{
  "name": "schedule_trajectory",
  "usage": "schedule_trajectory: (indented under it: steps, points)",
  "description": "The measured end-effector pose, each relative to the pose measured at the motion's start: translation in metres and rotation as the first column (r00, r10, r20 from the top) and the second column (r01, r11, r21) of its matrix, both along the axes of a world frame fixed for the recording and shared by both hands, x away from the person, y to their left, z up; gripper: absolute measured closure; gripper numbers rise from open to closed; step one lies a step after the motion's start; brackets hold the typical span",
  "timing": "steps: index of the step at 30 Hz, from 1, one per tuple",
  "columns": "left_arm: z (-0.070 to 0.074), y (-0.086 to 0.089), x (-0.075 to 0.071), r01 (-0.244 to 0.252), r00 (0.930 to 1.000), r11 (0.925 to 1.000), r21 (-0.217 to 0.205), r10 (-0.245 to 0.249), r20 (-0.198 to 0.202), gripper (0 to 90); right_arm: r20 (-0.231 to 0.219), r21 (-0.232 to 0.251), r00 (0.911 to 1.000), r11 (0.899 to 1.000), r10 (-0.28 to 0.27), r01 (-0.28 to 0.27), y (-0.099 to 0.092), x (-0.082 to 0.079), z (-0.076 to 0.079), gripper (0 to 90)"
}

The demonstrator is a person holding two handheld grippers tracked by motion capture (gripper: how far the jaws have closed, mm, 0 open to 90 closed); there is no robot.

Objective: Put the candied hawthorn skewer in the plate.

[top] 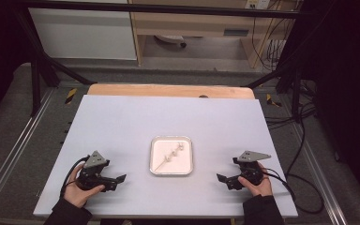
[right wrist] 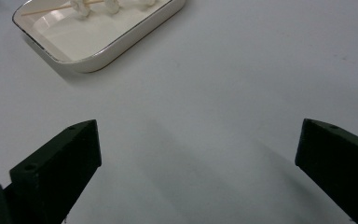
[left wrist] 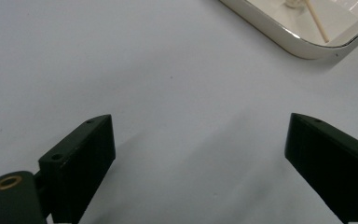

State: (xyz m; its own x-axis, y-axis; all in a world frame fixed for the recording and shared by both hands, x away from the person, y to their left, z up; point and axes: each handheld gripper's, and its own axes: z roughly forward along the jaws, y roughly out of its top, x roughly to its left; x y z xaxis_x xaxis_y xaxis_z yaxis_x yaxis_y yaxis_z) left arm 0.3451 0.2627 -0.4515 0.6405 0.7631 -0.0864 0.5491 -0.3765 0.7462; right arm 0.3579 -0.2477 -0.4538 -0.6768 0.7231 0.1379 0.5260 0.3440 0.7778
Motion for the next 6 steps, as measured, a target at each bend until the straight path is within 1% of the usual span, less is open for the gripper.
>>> schedule_trajectory:
  steps: [2, 3, 6]
  points:
    - [-0.0013, 0.0018, -0.0002, -0.004, 1.0, 1.0, -0.003, 0.004, -0.003, 8.4, 0.001, 0.0, 1.0, 1.0, 0.003, -0.003, 0.0006, -0.0002, -0.0007, 0.6]
    - [-0.0016, 0.0021, -0.0004, -0.005, 1.0, 1.0, -0.004, 0.005, -0.003, 8.4, -0.006, 0.001, 1.0, 1.0, 0.002, -0.002, 0.0011, -0.0005, -0.001, 0.6]
    - [-0.0018, 0.0024, -0.0003, -0.002, 1.0, 1.0, -0.006, 0.002, 0.001, 8.3, -0.011, -0.004, 0.9999, 1.0, 0.007, -0.007, 0.0019, -0.0001, -0.0021, 0.6]
